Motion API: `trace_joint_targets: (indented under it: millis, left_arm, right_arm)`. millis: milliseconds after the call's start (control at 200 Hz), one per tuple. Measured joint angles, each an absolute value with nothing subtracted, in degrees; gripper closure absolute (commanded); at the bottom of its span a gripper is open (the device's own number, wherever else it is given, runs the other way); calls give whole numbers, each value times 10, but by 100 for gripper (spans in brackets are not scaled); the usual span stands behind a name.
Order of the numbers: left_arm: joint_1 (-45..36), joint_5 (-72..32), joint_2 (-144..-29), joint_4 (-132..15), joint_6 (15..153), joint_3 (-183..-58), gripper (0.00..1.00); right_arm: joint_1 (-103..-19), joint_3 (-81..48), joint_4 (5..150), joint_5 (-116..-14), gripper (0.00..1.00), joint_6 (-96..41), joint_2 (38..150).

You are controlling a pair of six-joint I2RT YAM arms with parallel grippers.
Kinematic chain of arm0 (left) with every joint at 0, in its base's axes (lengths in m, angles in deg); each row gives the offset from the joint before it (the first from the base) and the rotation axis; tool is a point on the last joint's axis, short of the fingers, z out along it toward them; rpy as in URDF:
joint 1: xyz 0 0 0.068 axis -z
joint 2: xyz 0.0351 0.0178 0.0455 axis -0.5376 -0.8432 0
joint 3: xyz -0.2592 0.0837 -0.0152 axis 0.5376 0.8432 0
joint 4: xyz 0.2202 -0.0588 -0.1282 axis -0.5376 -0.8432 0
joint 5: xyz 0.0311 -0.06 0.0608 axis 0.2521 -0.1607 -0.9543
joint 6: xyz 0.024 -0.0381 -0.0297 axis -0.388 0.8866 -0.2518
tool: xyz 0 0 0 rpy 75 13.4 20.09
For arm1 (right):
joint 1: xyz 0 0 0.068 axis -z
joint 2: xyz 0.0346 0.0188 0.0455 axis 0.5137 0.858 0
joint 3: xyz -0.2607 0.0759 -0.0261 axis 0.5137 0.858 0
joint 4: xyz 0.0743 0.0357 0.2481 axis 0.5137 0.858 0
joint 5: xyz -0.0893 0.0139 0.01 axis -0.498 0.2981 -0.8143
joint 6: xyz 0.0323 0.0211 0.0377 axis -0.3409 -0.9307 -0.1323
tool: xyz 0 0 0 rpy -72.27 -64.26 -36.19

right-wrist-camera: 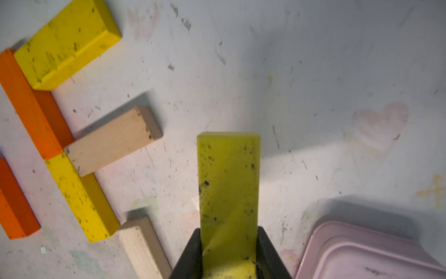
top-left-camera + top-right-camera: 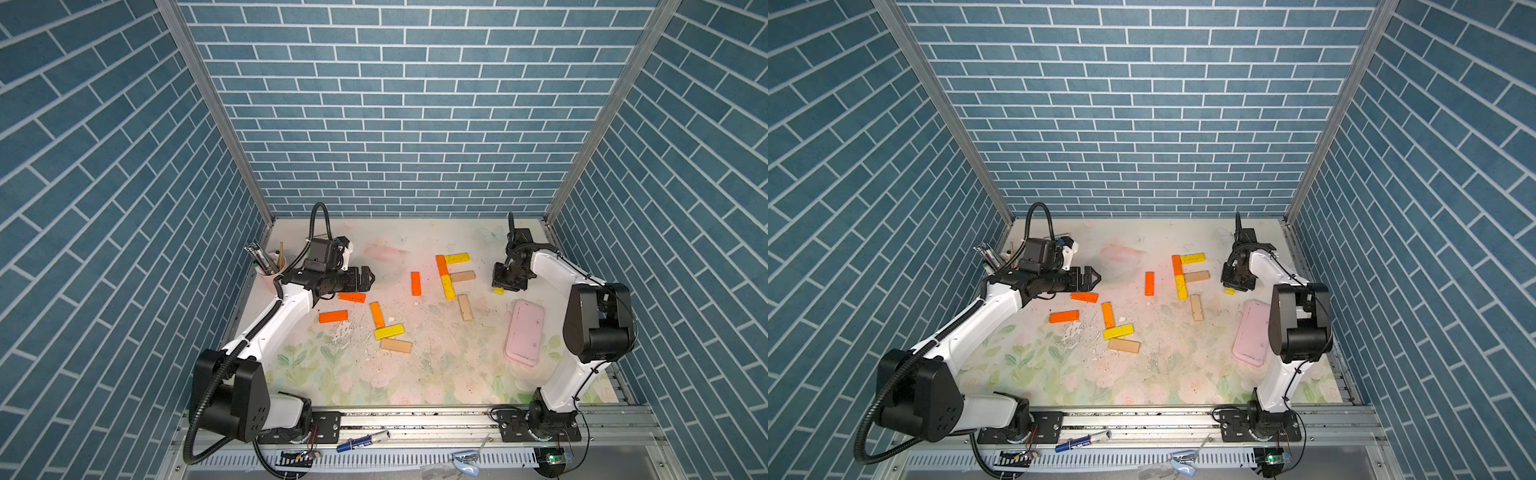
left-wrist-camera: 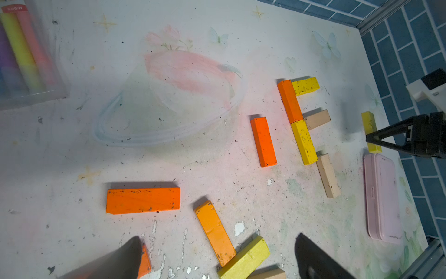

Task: Assemble the number 6 with building blocks
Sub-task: Pick up the building block from the center of the board, then assemble the building block at the center of the board.

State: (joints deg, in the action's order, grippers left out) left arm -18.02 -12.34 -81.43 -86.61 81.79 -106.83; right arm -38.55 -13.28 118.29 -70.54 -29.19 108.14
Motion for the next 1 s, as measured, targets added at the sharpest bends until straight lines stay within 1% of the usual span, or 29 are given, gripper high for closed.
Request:
trace_joint_targets:
  millis: [230,405,610,855,940,1000]
  left_arm:
    - [-180,-122,-809,-865,818,-1068,1]
    - [-180,-122,-808,-865,818,-1068,1]
    - [-180,-123,-808,-865,818,-1068,1]
    - [-180,-124,-808,-865,818,-1068,1]
    - [-180,-124,-808,-865,818,-1068,1]
    - [-180,-124,-808,-865,818,-1068,1]
  right_arm:
    - [-431,-121,1184,-697,73,-256,1081]
    - [-465,-122,1189,-701,73,-227,1106]
    - [-474,-122,1201,-721,72,-204,1129]
    - [-474,-123,1202,-745,68,-191,1135]
    - [-474,-131,1202,-749,64,-187,1143]
    - [-474,-139,1202,-752,60,-185,1151]
